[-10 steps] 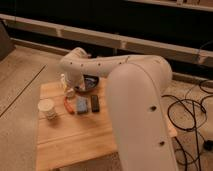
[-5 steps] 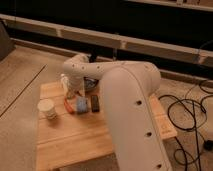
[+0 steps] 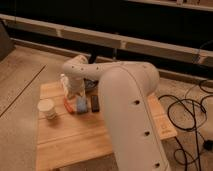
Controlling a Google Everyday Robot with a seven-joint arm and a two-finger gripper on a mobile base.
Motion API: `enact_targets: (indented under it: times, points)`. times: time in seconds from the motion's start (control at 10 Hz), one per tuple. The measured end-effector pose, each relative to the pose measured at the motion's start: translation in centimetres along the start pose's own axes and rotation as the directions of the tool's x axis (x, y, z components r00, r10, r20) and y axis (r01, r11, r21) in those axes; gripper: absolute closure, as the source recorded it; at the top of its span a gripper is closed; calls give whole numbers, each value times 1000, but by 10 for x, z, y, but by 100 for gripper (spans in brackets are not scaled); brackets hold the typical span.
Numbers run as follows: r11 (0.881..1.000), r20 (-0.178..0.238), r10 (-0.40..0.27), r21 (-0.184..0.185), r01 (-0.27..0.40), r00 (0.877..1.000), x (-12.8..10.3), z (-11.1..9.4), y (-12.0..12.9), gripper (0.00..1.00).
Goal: Wipe the white sponge on the table
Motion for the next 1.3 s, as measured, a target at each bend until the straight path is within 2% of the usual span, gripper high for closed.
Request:
enact_targets:
  times: [0.2, 0.4, 0.6, 0.8, 0.9, 1.0, 1.1, 1.3]
  points:
    - [1000, -28, 10, 13, -9, 1000, 2, 11, -3, 35]
    - [998, -62, 54, 13, -54, 997, 2, 24, -11, 35]
    - [991, -115, 126, -21, -129, 985, 1, 42, -20, 35]
    - [984, -156, 169, -21, -174, 973, -3, 54, -31, 35]
    - [983, -173, 181, -7, -185, 968, -6, 60, -39, 36]
    - [984, -181, 177, 6, -179, 967, -9, 62, -42, 42]
    - [986, -167, 164, 19, -163, 972, -16, 63, -42, 50]
    - [992, -110, 120, 44, -115, 987, -35, 53, -34, 74]
